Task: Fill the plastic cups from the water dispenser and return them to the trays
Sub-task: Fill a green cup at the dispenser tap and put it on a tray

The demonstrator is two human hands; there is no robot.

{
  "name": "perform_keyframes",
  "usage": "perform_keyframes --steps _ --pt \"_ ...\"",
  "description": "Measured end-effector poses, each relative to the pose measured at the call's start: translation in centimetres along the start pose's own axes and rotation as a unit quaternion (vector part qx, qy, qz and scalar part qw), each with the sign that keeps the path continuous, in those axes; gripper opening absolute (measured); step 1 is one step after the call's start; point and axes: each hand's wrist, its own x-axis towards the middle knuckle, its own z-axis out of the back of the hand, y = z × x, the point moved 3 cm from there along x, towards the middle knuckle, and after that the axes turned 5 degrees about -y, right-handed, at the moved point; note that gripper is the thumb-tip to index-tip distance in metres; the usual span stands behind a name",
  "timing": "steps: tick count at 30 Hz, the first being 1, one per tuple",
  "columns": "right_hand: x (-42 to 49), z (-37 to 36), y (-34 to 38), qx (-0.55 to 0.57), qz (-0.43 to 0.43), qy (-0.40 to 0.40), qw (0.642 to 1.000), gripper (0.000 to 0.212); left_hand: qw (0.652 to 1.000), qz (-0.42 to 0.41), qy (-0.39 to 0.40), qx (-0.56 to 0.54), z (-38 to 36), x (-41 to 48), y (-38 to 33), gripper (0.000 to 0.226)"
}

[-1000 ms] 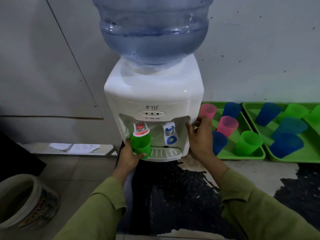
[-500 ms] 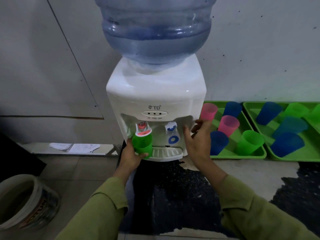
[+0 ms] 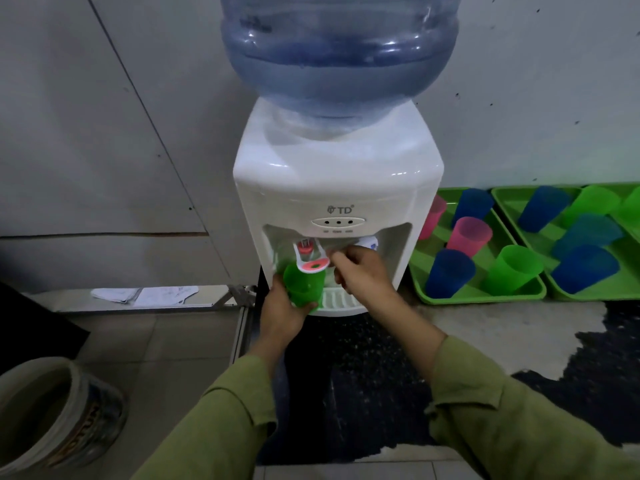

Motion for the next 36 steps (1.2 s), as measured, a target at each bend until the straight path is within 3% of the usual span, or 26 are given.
perform_keyframes --steps 4,8,16,28,36 --pt "0.1 -0.6 -0.5 -0.013 -0.006 0.011 1.000 0.025 1.000 -0.005 0.008 -0.012 0.1 0.0 0.0 0.078" --pt "0.0 -1.6 -2.2 -0.068 0.003 -0.002 0.998 0.008 1.000 -0.011 0.015 -0.012 0.3 -0.1 0.0 0.075" --pt "1.5 -3.0 -3.5 -0.183 0.042 -0.033 0.982 0.020 0.999 -0.001 0.041 -0.003 0.4 0.4 0.2 0.073" --pt "-0.5 -1.6 -4.9 -0.156 0.046 -0.071 0.984 0.012 0.998 0.011 0.063 0.011 0.5 -0.1 1.1 0.066" --pt "-2.9 1.3 -8.1 -0.219 0.065 -0.086 0.970 0.015 0.998 0.013 0.064 0.022 0.1 -1.9 1.5 0.065"
